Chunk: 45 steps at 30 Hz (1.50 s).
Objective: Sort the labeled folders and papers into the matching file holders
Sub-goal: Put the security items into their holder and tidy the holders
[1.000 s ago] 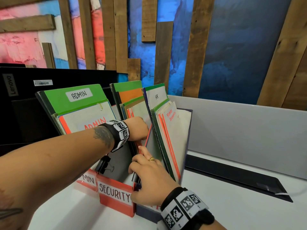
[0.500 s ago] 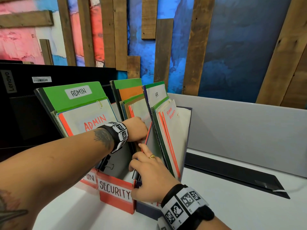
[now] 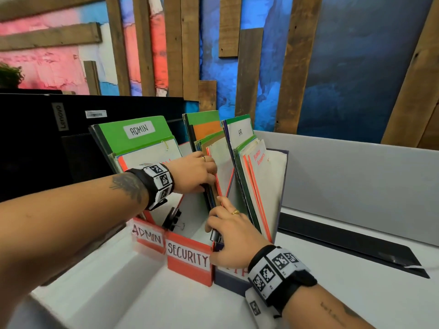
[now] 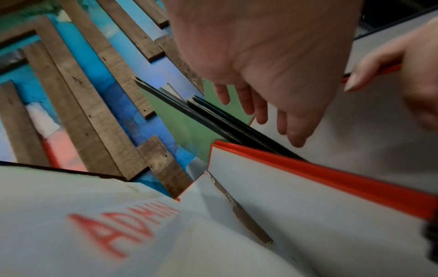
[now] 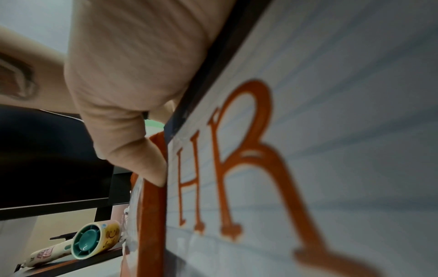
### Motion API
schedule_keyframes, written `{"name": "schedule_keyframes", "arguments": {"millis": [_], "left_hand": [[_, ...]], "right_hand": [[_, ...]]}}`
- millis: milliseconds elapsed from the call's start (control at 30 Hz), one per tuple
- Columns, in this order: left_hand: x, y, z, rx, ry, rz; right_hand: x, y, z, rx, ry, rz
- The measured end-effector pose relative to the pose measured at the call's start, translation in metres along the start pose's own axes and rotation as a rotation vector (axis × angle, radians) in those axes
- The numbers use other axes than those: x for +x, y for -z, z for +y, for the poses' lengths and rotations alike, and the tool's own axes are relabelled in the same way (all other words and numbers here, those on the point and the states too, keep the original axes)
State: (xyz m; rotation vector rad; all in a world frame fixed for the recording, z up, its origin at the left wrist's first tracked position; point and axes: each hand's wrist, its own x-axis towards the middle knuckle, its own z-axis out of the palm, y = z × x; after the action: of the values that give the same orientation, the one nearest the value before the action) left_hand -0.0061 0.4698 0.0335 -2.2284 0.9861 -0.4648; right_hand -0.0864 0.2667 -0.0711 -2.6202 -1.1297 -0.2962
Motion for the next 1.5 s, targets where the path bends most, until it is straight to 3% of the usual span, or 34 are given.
{"name": "schedule_keyframes", "arguments": {"millis": [200,333,533,767,1067,1367,1500], "left_hand": [[-0.067,0.018,-0.016,-0.100,0.200,-0.373],[-0.106,0.021,-0.025,0.005,0.202,-0.586],[-0.118,0.002,-0.023,0.042,0.180,-0.548],[-0.102,-0.027,-0.025,0.206,0.075,-0.595],[-0.074,-0.052,-0.040,0.249,0.042,-0.446],[-0.019,-0.084,-0.056,0.211,0.147,-0.453],[0.004,-0.091,-0.062,0.167,0.211,-0.518]], "right_hand": [[0.000,0.001,-0.012,-0.059,-0.067,-0.044],[0.020,-0.003,-0.036,-0.244,-0.106,-0.037],[0.054,-0.019,-0.058,-0.301,0.025,-0.053],[0.060,-0.025,-0.060,-0.339,-0.037,-0.049],[0.060,-0.028,-0.062,-0.384,-0.040,-0.094],[0.060,-0.026,-0.060,-0.370,-0.027,-0.114],[0.060,-0.026,-0.060,-0.348,0.002,-0.134]]}}
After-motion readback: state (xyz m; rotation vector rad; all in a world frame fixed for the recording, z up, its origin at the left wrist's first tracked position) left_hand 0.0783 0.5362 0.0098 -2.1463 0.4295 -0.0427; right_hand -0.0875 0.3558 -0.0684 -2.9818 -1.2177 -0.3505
